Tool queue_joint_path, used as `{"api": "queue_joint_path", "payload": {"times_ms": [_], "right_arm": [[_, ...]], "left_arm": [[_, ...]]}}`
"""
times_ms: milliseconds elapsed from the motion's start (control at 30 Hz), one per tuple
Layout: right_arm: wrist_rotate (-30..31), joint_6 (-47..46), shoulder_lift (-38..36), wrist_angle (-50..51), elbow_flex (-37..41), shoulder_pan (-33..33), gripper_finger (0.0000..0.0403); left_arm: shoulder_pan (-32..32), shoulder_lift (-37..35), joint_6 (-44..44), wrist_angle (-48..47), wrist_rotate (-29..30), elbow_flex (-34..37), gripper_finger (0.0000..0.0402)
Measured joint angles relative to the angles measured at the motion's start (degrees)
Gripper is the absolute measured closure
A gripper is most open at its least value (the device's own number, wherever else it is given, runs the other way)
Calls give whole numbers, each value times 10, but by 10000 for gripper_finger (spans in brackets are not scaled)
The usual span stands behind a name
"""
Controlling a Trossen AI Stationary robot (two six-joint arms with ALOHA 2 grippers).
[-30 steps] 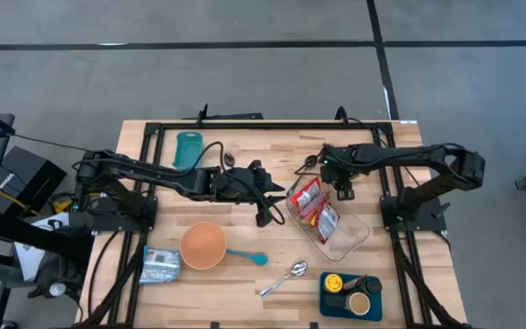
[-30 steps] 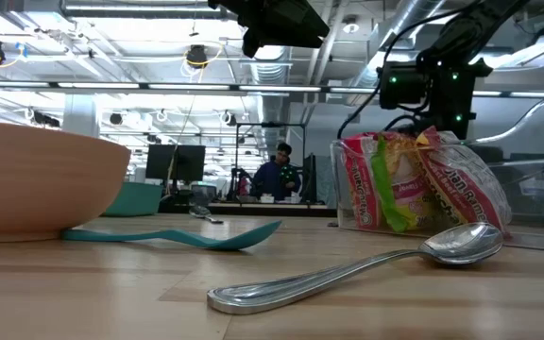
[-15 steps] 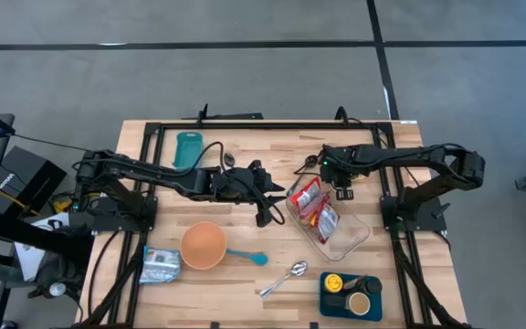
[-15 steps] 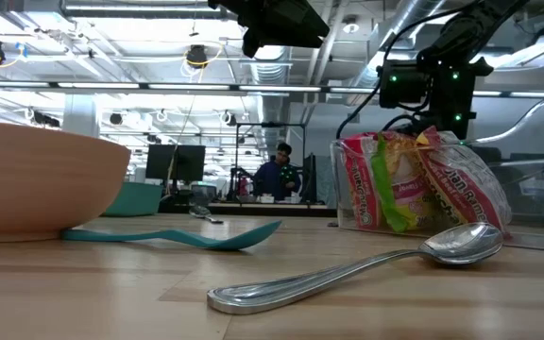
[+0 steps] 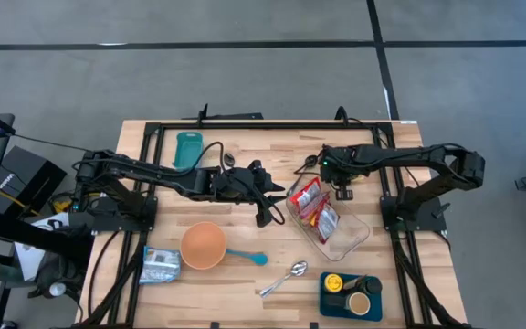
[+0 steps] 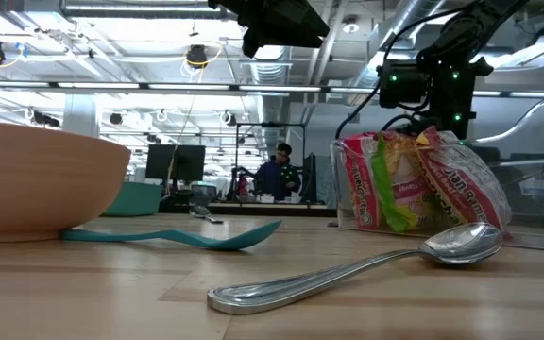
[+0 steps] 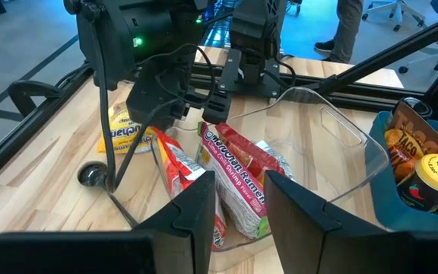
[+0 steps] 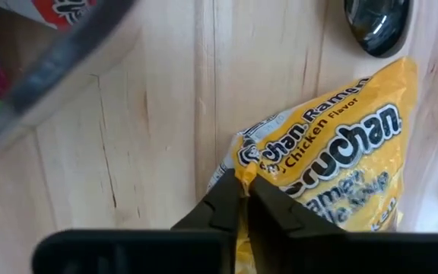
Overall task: Pick & Place Food Item
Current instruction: Put the yellow noodle pack into the transparent bin
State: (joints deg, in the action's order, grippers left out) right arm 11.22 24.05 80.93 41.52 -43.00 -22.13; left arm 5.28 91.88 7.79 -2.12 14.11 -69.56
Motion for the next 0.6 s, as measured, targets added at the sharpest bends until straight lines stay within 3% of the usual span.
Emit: {"api": "queue_joint_path", "payload": {"times_ms": [333, 600], "right_arm": [[-2, -16, -8, 0, 0, 1, 401], [-2, -39, -69, 0, 0, 24, 402]], "left_arm": [[0, 0, 0, 0, 0, 0, 293], [0, 0, 0, 0, 0, 0, 293]]}}
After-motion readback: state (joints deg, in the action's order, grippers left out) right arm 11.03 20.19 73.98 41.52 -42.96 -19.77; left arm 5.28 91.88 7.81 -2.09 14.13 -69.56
